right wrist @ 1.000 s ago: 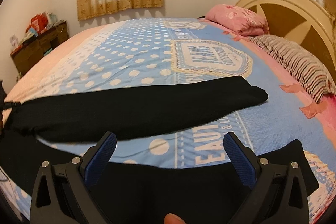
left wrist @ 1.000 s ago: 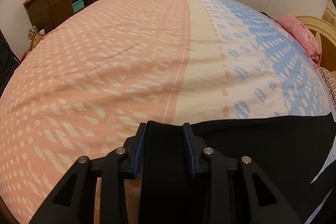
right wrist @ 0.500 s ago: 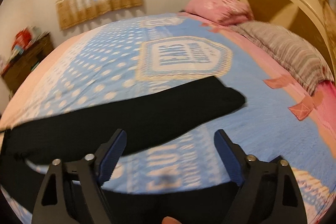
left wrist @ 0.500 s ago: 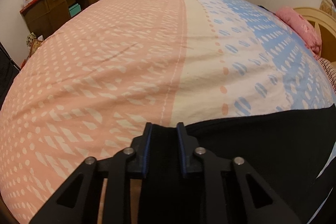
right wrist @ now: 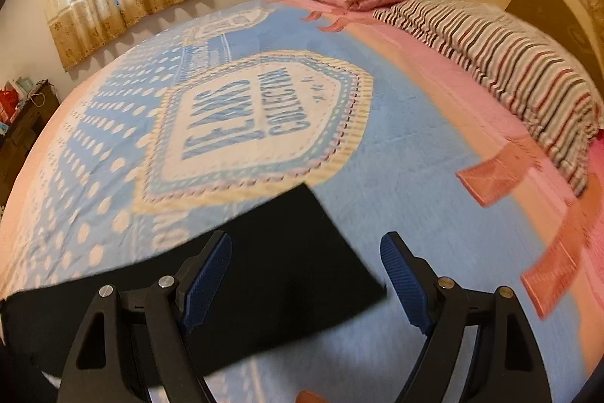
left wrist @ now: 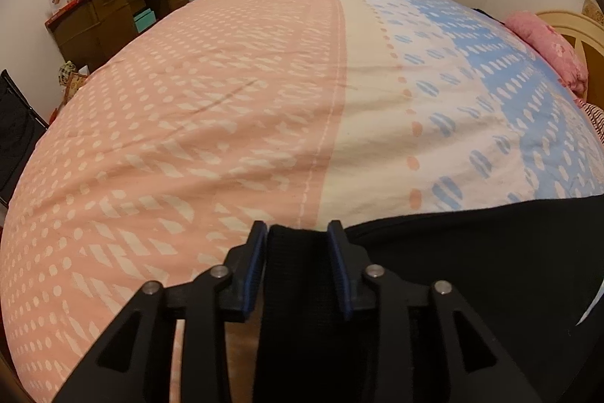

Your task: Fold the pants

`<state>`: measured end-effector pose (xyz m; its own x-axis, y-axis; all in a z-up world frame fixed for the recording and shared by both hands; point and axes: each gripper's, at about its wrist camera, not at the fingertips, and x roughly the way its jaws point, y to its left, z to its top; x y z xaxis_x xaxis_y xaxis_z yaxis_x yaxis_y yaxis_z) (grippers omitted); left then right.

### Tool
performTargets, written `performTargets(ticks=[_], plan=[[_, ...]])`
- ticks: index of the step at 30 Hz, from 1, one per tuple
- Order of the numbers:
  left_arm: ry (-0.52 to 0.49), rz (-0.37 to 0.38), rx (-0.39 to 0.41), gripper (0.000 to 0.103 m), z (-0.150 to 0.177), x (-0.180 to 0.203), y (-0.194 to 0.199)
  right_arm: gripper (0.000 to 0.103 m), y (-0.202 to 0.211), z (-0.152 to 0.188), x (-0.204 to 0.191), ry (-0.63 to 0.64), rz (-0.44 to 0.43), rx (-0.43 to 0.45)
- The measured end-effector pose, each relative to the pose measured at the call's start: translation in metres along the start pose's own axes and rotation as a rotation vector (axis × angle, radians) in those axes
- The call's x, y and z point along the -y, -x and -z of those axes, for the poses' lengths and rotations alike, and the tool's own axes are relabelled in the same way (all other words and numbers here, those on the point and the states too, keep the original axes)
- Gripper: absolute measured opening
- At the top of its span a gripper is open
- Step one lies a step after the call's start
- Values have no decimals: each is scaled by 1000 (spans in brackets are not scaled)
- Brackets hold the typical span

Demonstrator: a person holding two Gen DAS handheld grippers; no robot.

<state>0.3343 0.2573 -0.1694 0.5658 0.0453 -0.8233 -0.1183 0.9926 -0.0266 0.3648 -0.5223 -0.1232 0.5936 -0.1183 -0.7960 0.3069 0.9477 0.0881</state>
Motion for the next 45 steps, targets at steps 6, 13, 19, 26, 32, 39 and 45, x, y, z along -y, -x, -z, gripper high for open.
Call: performTargets(ticks=[6, 13, 19, 26, 32, 39, 45], plan=[[9, -17, -21, 49, -1, -1, -5, 82, -49, -22, 4, 12, -20, -79], [37, 22, -34, 49, -3, -6, -10, 60, -73, -22, -1, 62, -36, -112], [-30, 68, -17, 15, -2, 6, -6, 9, -57, -14, -6, 88, -73, -94], [-46, 56, 74, 13, -6, 10, 22, 8, 10, -11, -11, 99, -155, 66], [25, 182, 222, 13, 1, -9, 69, 7, 81, 18, 8, 104, -308, 240], [85, 291, 292, 13, 26, -25, 101, 6, 137, 71, 55, 85, -411, 349], [61, 353, 359, 13, 58, -34, 126, 6, 156, 118, 79, 122, -413, 316]])
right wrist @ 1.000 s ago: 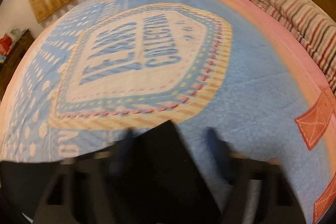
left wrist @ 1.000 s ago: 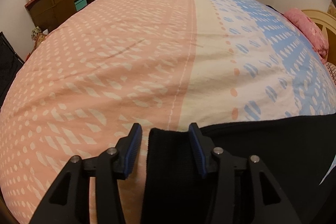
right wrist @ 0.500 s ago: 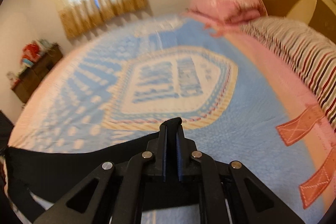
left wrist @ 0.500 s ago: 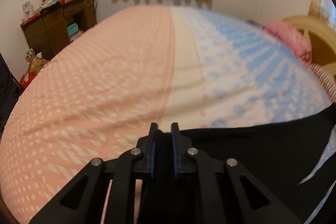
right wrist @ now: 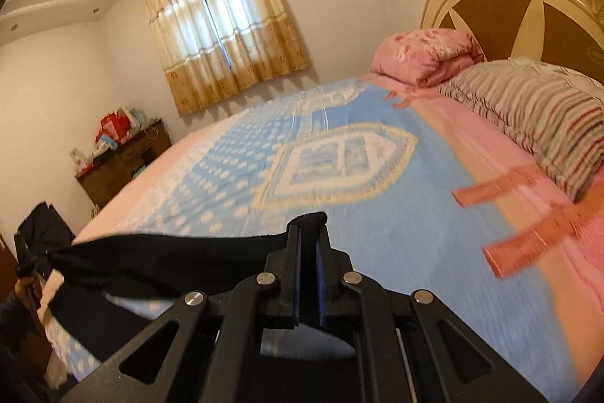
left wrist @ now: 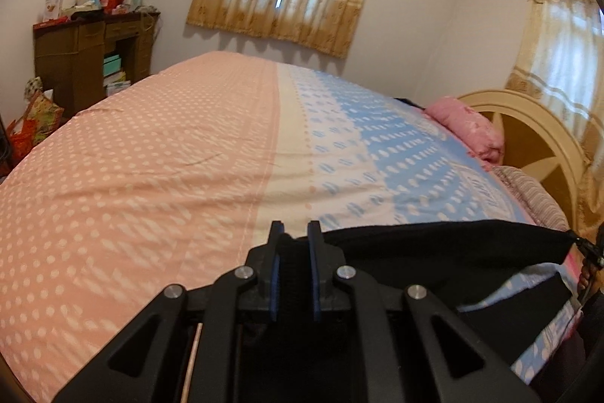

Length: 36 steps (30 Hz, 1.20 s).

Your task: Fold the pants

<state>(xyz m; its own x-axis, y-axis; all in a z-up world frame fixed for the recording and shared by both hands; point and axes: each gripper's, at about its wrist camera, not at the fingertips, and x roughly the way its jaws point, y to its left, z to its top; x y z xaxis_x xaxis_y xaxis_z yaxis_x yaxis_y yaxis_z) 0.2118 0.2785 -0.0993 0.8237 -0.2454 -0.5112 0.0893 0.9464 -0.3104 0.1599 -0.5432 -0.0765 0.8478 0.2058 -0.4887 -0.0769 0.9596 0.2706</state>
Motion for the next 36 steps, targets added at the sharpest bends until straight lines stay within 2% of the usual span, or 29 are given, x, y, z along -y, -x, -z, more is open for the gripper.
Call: performTargets(ticks=[2, 5, 8, 15, 20, 23, 26, 27, 28, 29, 32, 36], plan=[[-26, 16, 18, 13, 10, 1, 12, 6, 11, 14, 2, 6, 10, -23], [-8, 45, 25, 13, 24, -4, 25, 6, 20, 34, 10, 0, 30, -65], [-16, 42, 23, 13, 39, -6, 36, 6, 29, 52, 16, 1, 54, -104], [-62, 66, 4, 13, 63, -7, 40, 6, 27, 74, 25, -3, 103, -180], [-104, 29, -25, 20, 80, -9, 44, 8, 25, 77, 23, 15, 132, -207], [-105, 3, -35, 27, 87, -18, 52, 17, 35, 74, 22, 19, 168, -202], [-94, -29, -20, 27, 89, -30, 66, 34, 53, 67, 18, 10, 193, -161], [-90, -44, -15, 28, 90, -34, 70, 44, 61, 64, 15, 8, 202, -138], [-81, -57, -12, 30, 91, -38, 73, 46, 68, 62, 12, 3, 205, -120], [-68, -70, -9, 34, 92, -44, 76, 46, 76, 58, 5, -3, 200, -95], [-21, -104, -3, 35, 95, -57, 81, 46, 81, 50, -22, 19, 179, -64], [7, -105, 8, 35, 96, -54, 83, 46, 52, 49, -92, 169, 126, -130]])
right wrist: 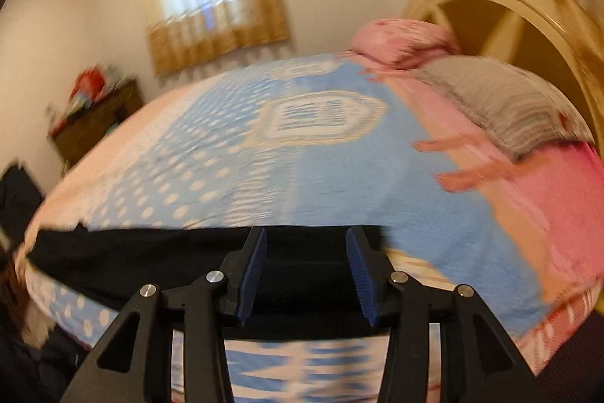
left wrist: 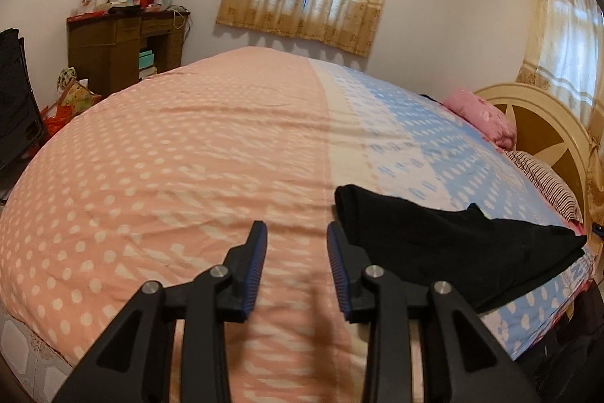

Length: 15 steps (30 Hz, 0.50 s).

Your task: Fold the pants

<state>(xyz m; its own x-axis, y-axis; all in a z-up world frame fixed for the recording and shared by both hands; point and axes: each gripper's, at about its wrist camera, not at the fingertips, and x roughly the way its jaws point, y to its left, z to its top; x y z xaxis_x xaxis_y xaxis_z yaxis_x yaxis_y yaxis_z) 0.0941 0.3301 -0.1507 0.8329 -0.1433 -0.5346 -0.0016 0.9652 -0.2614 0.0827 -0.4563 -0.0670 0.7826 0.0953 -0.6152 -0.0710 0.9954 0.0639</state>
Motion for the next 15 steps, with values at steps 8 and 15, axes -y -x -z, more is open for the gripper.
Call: performTargets(ticks=[8, 15], plan=[[38, 93, -97, 35, -17, 20, -24, 46, -62, 8, -176, 377, -294, -125], [36, 120, -189, 48, -26, 35, -60, 46, -87, 28, -250, 432, -458, -162]])
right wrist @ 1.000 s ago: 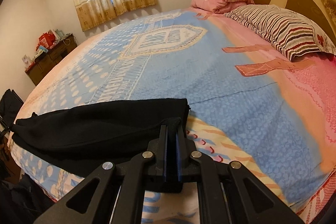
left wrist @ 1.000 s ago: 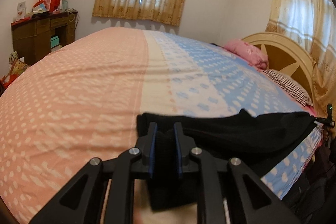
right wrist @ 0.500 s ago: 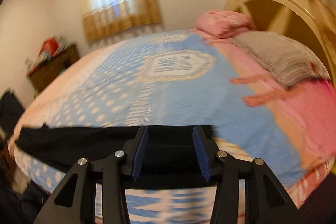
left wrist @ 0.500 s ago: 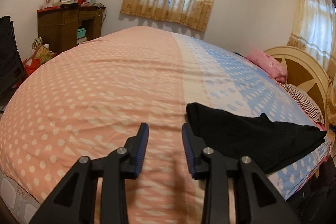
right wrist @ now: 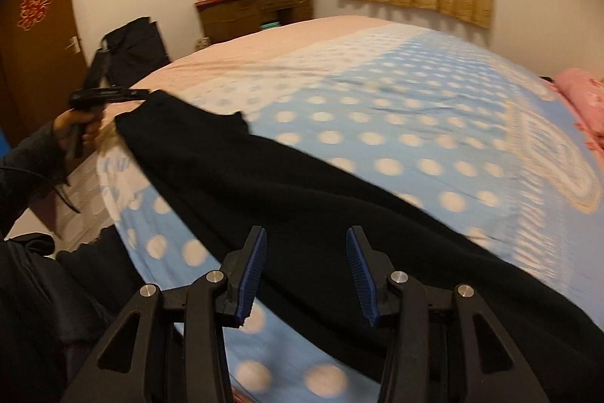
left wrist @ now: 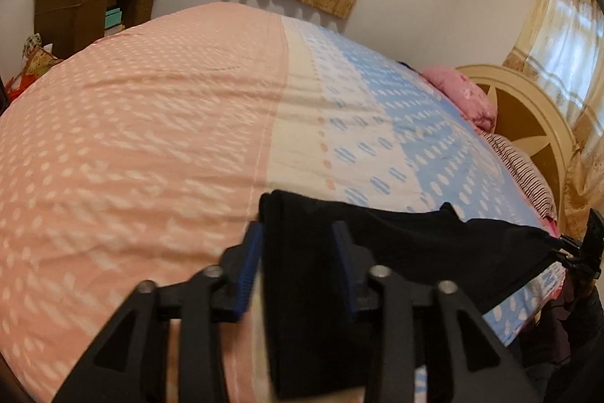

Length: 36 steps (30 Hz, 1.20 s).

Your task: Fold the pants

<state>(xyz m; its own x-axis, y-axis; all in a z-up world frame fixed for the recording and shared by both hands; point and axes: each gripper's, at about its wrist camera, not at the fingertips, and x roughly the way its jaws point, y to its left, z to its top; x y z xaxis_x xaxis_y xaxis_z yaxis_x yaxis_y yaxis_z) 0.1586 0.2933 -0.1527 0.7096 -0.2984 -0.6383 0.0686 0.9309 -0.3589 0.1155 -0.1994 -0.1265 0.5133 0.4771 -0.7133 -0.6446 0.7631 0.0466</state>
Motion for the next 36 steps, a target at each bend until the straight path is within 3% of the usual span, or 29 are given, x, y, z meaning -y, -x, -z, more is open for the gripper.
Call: performTargets(ticks=[7, 8, 9, 10, 11, 15, 20, 27, 30, 32, 34, 36], plan=[[0, -15, -52, 48, 0, -2, -13, 46, -20, 1, -9, -30, -36, -2], [-5, -16, -51, 43, 0, -1, -13, 46, -21, 1, -8, -37, -32, -2], [-11, -28, -44, 24, -1, 0, -13, 46, -21, 1, -7, -44, -32, -3], [-28, -54, -35, 13, -3, 2, -11, 46, -22, 1, -7, -53, -33, -3], [-39, -64, -24, 10, -5, 3, -9, 46, -22, 2, -8, -58, -36, -4], [-39, -59, 32, 9, -19, 9, 3, 46, -29, 4, -16, -49, -65, -19], [-20, -134, -62, 10, -15, -4, -31, 46, -47, 11, -39, 30, -33, -58], [9, -104, -29, 10, -11, -8, -27, 45, -74, 14, -73, 169, -15, -98], [9, -105, -27, 10, -10, -8, -27, 30, -90, 13, -81, 220, 45, -125], [9, -104, -27, 10, -10, -8, -27, 26, -96, 13, -87, 273, 81, -118], [17, -99, -27, 11, -9, -9, -26, 7, -96, 10, -90, 283, 79, -127], [35, -87, -28, 13, -10, -12, -27, 3, -88, 6, -91, 284, 78, -125]])
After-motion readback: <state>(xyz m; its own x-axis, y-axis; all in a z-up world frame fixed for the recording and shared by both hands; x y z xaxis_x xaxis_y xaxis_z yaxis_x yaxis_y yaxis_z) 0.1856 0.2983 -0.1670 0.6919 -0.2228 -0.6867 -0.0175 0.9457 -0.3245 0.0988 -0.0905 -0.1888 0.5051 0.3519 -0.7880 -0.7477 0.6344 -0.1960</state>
